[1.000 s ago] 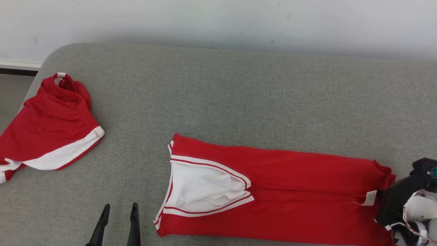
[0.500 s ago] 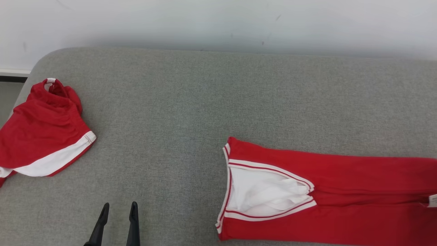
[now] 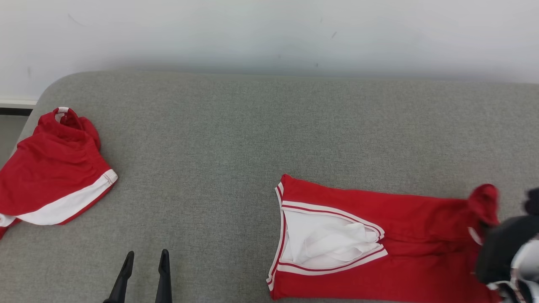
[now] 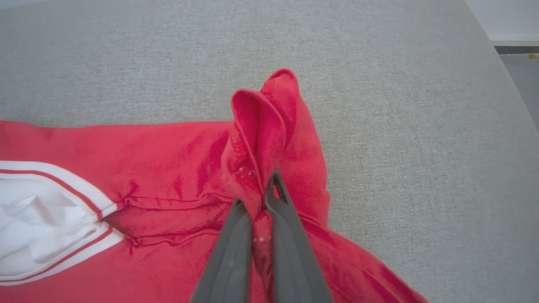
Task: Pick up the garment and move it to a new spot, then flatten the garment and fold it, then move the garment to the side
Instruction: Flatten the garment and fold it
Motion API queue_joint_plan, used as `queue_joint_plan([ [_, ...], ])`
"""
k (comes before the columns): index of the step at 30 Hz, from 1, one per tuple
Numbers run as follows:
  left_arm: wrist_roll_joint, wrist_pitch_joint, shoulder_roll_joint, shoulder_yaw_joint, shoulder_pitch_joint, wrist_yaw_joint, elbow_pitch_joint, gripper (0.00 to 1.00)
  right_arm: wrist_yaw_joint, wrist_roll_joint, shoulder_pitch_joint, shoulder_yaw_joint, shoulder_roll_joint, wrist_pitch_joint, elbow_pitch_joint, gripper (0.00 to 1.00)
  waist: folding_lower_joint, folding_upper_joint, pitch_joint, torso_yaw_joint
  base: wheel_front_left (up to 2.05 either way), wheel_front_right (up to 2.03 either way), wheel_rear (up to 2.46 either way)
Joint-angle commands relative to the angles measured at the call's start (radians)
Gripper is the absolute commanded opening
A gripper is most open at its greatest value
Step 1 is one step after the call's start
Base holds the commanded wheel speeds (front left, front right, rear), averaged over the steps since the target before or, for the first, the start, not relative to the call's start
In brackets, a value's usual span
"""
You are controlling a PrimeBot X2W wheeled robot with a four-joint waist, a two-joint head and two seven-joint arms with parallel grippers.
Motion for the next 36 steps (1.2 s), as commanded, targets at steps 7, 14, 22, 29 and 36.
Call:
queue_joint_plan([
  [7, 0.000, -0.003, -0.001, -0.002, 0.000, -0.001, -0.002, 1.00, -0.002, 0.060, -0.036, 0.237, 0.036, 0.004, -0.004, 0.00, 0.0001, -0.0001, -0.004, 0.015, 0.00, 0.00, 0.00],
  [14, -0.006, -0.003, -0.001, -0.015, -0.002, -0.001, 0.008, 1.00, -0.002, 0.091, -0.119, 0.396, 0.054, -0.047, 0.103, 0.00, 0.0001, -0.0001, -0.004, 0.043, 0.00, 0.00, 0.00],
  [22, -0.012, -0.003, -0.001, -0.024, -0.003, -0.001, 0.016, 1.00, -0.002, 0.141, -0.204, 0.483, 0.061, -0.123, 0.262, 0.00, 0.0001, -0.0001, -0.001, 0.079, 0.00, 0.00, 0.00],
  [29, -0.014, -0.003, -0.001, -0.035, -0.003, -0.001, 0.020, 1.00, -0.002, 0.183, -0.257, 0.533, 0.061, -0.175, 0.377, 0.00, 0.0001, -0.0001, 0.004, 0.097, 0.00, 0.00, 0.00],
  [36, -0.016, -0.003, -0.001, -0.045, 0.000, -0.001, 0.026, 1.00, -0.002, 0.243, -0.293, 0.570, 0.062, -0.214, 0.500, 1.00, 0.0001, -0.0001, -0.002, 0.110, 0.00, 0.00, 0.00],
])
